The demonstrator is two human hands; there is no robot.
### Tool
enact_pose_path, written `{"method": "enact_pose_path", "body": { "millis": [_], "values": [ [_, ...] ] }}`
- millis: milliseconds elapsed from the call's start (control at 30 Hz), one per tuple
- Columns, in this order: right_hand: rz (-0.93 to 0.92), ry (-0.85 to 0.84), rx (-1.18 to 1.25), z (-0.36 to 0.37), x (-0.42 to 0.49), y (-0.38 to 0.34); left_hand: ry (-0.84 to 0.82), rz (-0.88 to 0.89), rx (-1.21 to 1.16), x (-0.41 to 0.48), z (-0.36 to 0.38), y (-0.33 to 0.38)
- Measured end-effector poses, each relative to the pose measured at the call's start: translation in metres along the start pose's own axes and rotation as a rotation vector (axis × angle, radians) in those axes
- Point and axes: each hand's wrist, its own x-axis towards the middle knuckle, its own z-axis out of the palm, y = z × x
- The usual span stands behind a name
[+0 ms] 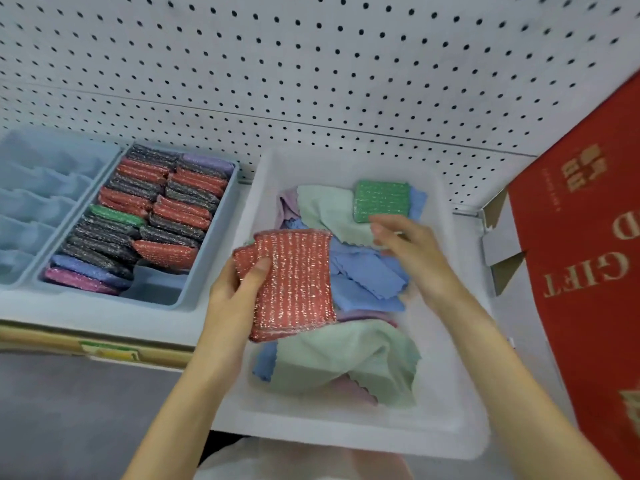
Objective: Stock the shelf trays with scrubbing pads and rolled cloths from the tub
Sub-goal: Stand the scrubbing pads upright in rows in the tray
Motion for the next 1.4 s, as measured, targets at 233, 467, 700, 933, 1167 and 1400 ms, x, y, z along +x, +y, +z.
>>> {"method": "enact_pose_path", "body": {
  "millis": [233, 467, 700, 933, 1167, 1400],
  "values": [
    [-0.323, 0.081, -0.826, -0.014, 0.105, 0.038, 0.065, -0.073, -0.047, -0.005, -0.005, -0.015],
    [-0.323, 0.141, -1.215, 0.007, 0.126, 0.036, 0.104, -0.093, -0.070, -0.008, -0.013, -0.012],
    [-0.338, 0.284, -1.094, -0.001, 0.116, 0.044, 0.135, -0.099, -0.129, -0.008, -0.019, -0.013],
    [-0.345, 0.397, -0.582, -0.013, 0.061, 0.010, 0.262, -0.009, -0.184, -0.007, -0.066, 0.011],
    [-0.324, 0.099, 0.208, 0.078, -0.018, -0.081, 0.513, 0.097, -0.295, 0.021, -0.190, 0.049],
    [-0.408, -0.140, 0.078, 0.218, -0.023, -0.095, 0.364, -0.017, -0.284, 0.059, -0.250, 0.051]
  ]
}}
